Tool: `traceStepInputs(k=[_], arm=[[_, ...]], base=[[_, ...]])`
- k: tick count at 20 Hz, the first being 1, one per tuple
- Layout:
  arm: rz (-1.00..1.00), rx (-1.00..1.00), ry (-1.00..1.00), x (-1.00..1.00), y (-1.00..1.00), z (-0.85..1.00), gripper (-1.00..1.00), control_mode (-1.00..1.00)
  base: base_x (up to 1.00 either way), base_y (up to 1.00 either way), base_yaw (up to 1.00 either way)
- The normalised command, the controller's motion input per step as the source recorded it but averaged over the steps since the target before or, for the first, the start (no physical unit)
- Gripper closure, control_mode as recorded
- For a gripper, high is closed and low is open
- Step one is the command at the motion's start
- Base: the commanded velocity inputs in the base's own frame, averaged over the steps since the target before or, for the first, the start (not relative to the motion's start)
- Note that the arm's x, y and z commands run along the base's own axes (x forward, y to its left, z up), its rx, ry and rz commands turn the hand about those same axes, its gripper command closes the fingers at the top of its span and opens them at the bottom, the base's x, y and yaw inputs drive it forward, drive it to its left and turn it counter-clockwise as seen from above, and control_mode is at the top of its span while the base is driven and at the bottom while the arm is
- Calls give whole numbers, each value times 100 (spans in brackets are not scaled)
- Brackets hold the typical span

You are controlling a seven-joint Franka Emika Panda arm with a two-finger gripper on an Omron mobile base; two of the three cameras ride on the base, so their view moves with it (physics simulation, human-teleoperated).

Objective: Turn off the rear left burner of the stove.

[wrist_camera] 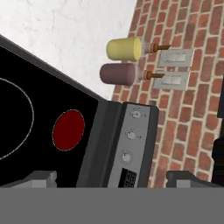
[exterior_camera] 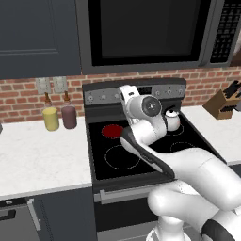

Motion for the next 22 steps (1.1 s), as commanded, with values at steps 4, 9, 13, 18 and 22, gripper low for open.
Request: traceStepInputs(k=[4,9,13,18,22], arm=[[5,0,-15,42,0,-19,-100,-100],[0,0,-13,52,0,-13,-100,-100],[0,-1,-5,55,0,-12,-100,-100],[0,0,-2,55,0,-8,-100,-100],[0,0,-1,39,1,-1,-100,-100]], base=[[0,0,0],[0,0,0],[0,0,0],[0,0,0],[0,0,0]])
